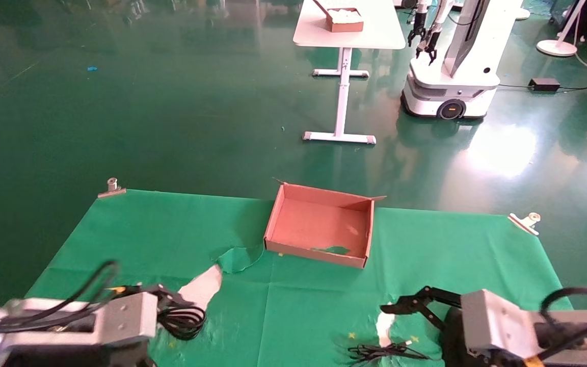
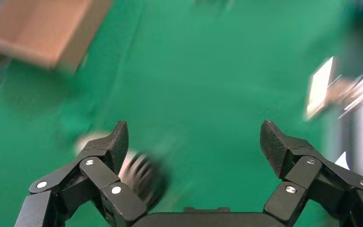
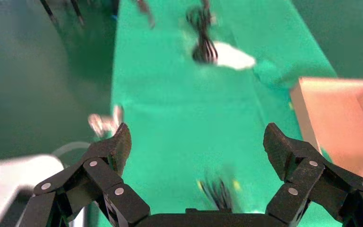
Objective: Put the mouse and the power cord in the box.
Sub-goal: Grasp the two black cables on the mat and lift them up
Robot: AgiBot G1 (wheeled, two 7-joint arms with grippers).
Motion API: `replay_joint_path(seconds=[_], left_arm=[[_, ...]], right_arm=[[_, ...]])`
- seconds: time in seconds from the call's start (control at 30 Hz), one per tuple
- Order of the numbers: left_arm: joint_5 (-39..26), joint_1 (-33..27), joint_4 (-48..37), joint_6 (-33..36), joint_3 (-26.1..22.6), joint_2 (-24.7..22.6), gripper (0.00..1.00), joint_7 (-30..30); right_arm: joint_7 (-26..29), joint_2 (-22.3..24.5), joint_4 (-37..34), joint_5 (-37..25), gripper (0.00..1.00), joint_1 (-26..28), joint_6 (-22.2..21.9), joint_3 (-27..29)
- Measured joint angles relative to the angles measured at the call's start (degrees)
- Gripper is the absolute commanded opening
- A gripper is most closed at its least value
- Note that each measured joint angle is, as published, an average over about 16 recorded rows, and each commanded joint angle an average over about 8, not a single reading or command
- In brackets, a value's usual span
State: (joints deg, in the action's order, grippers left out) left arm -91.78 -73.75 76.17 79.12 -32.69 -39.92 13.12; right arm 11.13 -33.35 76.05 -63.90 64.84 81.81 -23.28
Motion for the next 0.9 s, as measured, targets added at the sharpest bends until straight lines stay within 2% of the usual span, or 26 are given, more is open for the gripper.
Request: replay_joint_path(seconds=[0.2,0.43,0.57,0.73,0.9], left_arm=[[-19.16,-4.1,-1.43,-3.62,-6.27,-5.68,1.0,0.99],[-34.47,-5.27,-5.78,-8.36,-11.3,-11.99,1.0,1.84],[-39.32,-5.27,-9.09,-10.74,-12.86,-14.81,1.0,2.33],[-42.15,-5.34,-12.7,-12.7,-13.74,-17.09,1.0,2.64],[-42.73,-5.56,-14.98,-13.75,-13.88,-18.12,1.0,2.52]], right_arm=[[0.87,0.34,0.76,-1.8,1.0,0.75,0.09,-0.69],[1.21,1.24,1.09,-1.08,1.0,0.36,0.49,-0.44],[1.39,1.81,1.16,-0.83,1.0,0.35,0.72,-0.29],[1.54,2.05,1.2,-1.62,1.0,0.68,0.91,-0.57],[2.17,0.63,1.13,-6.89,1.0,2.16,0.96,-2.81]])
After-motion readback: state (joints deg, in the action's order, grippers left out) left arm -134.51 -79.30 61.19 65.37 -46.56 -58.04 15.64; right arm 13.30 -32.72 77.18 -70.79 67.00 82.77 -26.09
